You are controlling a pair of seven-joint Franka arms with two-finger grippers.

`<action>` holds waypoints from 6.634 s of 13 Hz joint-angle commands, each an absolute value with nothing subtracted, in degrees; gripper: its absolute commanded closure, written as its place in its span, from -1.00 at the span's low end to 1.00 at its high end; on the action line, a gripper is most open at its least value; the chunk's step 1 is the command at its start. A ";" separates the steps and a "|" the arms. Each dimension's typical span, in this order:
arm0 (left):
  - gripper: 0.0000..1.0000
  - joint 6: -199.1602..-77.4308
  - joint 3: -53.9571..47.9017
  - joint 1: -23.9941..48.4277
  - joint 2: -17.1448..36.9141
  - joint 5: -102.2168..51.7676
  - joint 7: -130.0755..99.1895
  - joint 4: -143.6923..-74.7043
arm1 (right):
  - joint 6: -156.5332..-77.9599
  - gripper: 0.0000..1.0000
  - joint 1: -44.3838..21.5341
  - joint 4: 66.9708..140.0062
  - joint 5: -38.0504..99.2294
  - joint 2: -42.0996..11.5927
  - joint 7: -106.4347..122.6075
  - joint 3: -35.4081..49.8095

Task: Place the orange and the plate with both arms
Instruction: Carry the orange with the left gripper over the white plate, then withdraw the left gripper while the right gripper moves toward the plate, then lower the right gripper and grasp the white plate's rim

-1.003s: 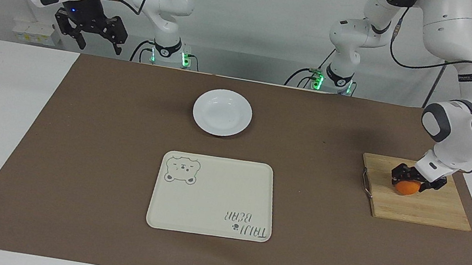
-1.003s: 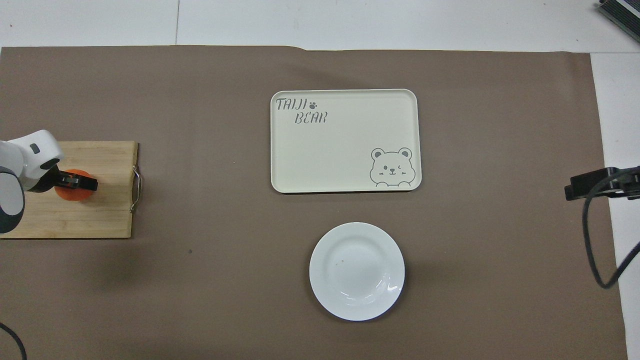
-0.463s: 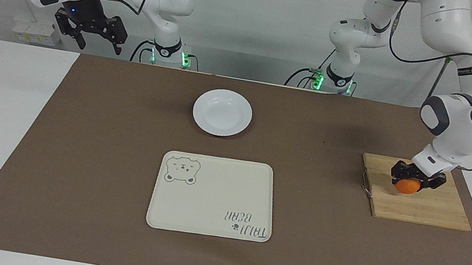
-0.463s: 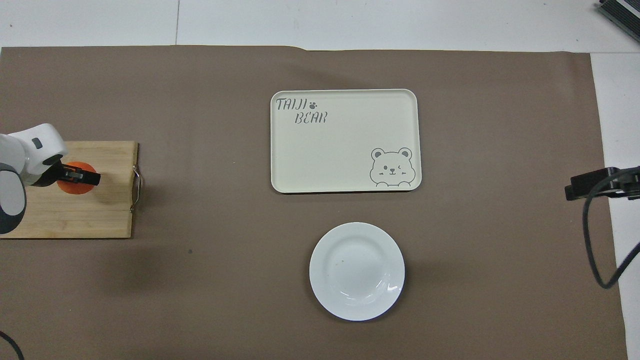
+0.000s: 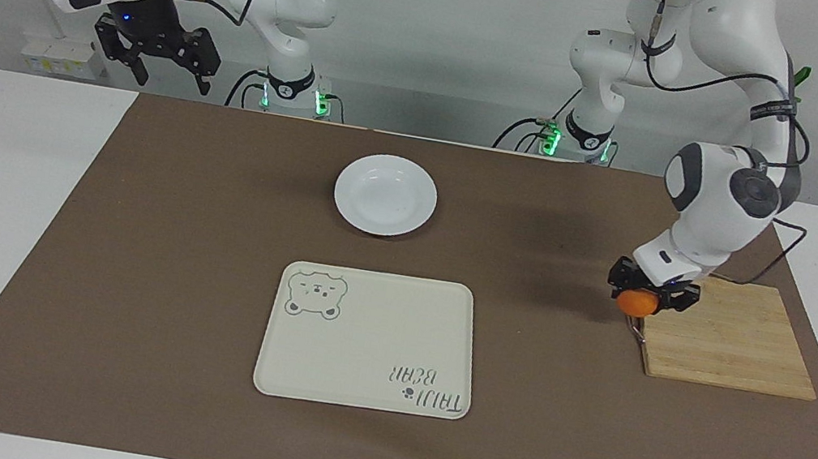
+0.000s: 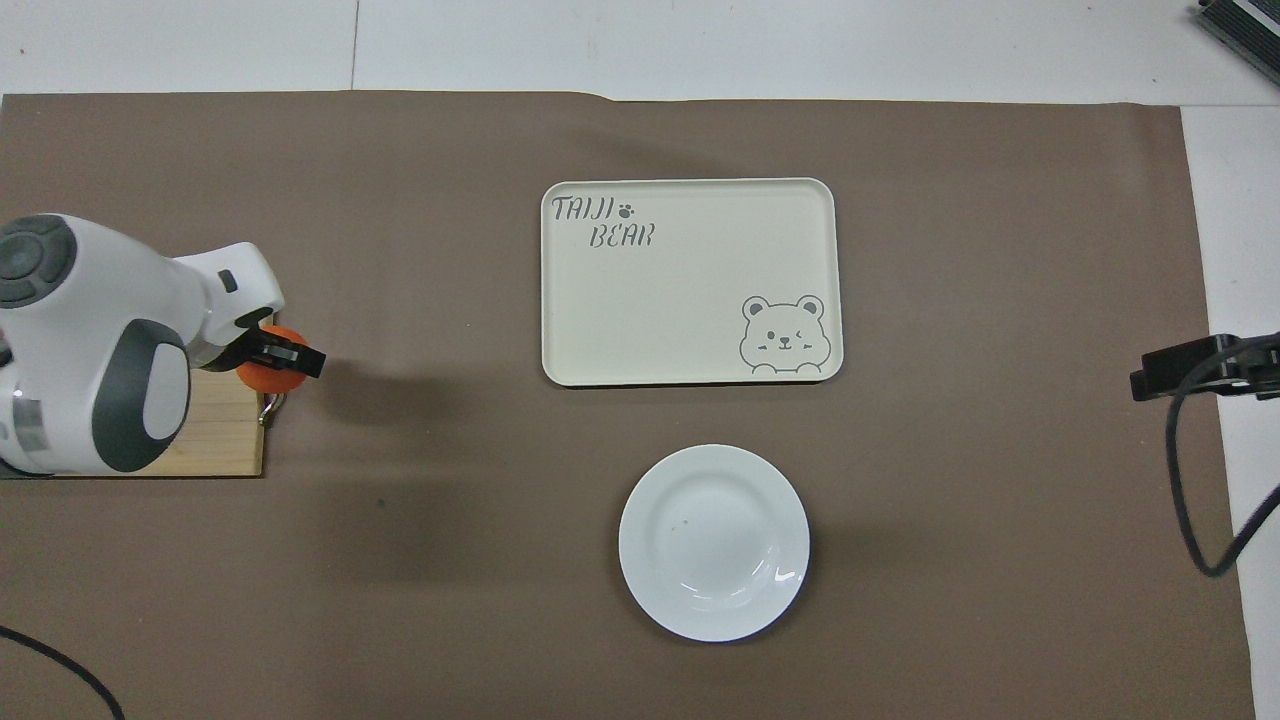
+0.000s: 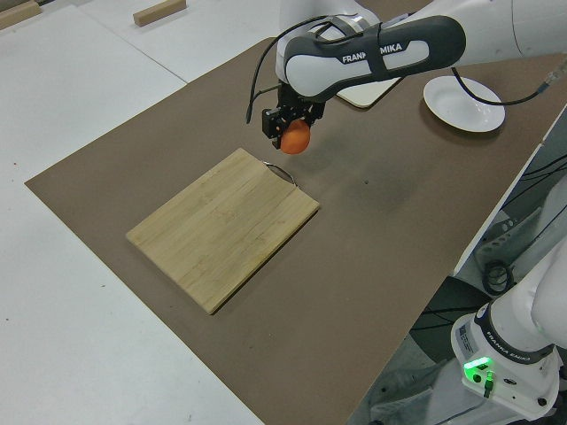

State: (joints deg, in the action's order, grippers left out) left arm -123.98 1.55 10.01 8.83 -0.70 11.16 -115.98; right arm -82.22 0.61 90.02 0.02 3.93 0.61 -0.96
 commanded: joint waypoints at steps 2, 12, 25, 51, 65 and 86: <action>1.00 -123.92 2.46 22.99 6.94 0.09 -6.36 -117.16 | -83.41 -1.00 1.58 92.02 1.49 5.45 2.02 -0.79; 1.00 -133.06 1.93 52.81 10.63 -9.05 -38.04 -114.26 | -83.41 -1.00 1.58 92.37 1.49 5.80 2.02 -0.79; -1.00 -135.09 1.14 56.51 18.37 -9.49 -41.66 -111.27 | -83.85 -1.00 1.58 92.72 1.49 5.89 2.02 -0.79; -1.00 -113.21 1.93 8.53 -3.15 -0.88 9.40 -110.92 | -96.24 -1.00 5.10 106.94 23.27 4.56 5.17 -0.88; -1.00 -85.52 2.02 6.68 5.28 -0.97 9.40 -76.37 | -100.28 -1.00 9.05 131.82 46.40 9.41 30.40 -0.97; -1.00 -85.34 1.50 7.47 -7.65 -0.88 8.26 -95.63 | -115.66 -1.00 -0.09 152.93 66.27 6.95 45.61 -0.79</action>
State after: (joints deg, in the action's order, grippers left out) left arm -83.48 1.69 7.50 -5.18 -1.11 8.57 -92.56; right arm -113.95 0.32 151.26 63.86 6.84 42.99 -1.00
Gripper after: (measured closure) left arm 0.000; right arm 0.000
